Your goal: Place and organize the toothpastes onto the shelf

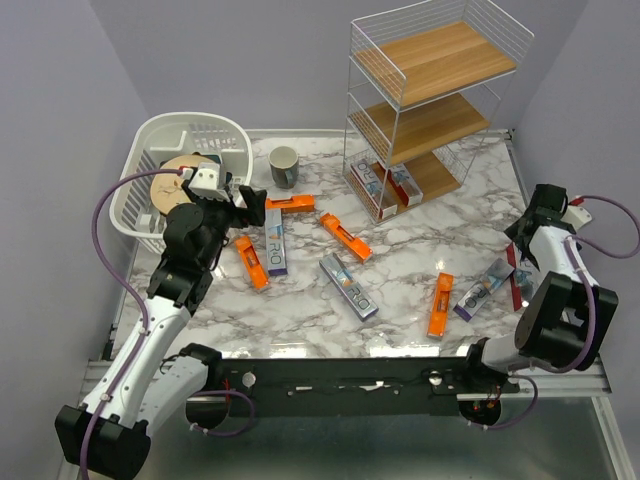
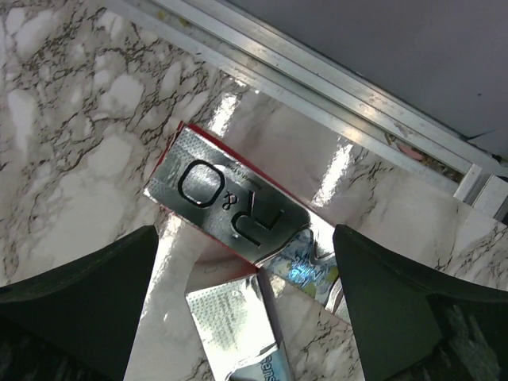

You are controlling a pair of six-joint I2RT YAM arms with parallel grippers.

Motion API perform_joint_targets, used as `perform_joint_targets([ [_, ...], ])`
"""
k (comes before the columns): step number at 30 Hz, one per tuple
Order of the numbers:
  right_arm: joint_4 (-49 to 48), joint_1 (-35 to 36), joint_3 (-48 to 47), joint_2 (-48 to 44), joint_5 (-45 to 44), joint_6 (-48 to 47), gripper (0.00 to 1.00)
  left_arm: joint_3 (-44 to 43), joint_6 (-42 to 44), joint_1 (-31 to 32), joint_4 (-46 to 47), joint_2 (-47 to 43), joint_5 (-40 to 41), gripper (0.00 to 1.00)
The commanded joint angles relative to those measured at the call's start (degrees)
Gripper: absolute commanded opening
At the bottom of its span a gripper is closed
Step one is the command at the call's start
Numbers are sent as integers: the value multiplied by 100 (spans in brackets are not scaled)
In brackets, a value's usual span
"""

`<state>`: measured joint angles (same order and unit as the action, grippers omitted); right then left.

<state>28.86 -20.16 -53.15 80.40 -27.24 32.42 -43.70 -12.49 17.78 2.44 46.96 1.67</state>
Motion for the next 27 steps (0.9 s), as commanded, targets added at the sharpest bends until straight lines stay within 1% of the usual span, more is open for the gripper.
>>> perform_joint_targets([
  [1,-739,-392,-47,300,421,-902,100,-68,142,50,11,85,79,99],
  [4,-1056,-427,-12,476,842,-1325,100,-86,124,50,20,112,26,99],
  [5,-1110,-436,-12,529,1166,-1587,100,-77,124,50,20,112,26,99],
  [10,-1243,-427,-37,810,1748,-1748,99,-68,124,50,20,129,17,99],
  [14,-1041,-436,-222,1275,1723,-1836,96,-68,142,50,20,164,26,99],
  [17,-997,-436,-275,1408,1679,-1854,94,-68,133,59,29,208,17,99],
  [18,-988,-436,-293,1443,1739,-1863,92,-77,142,59,20,217,-9,99],
  [19,-1014,-436,-293,1461,1845,-1924,86,-86,142,59,11,243,-9,99],
  [21,-1014,-427,-310,1461,1968,-1950,81,-103,133,59,2,243,-18,99],
  [22,-1032,-418,-293,1461,2012,-1994,76,-103,133,50,11,235,-26,99],
  [24,-1084,-357,-241,1408,2074,-1994,69,-112,142,50,2,235,-27,99],
  [25,-1119,-313,-240,1347,2083,-2003,64,-112,133,50,2,243,-27,99],
  [27,-1155,-147,-249,1303,2074,-1994,56,-112,142,59,2,243,-18,99],
])
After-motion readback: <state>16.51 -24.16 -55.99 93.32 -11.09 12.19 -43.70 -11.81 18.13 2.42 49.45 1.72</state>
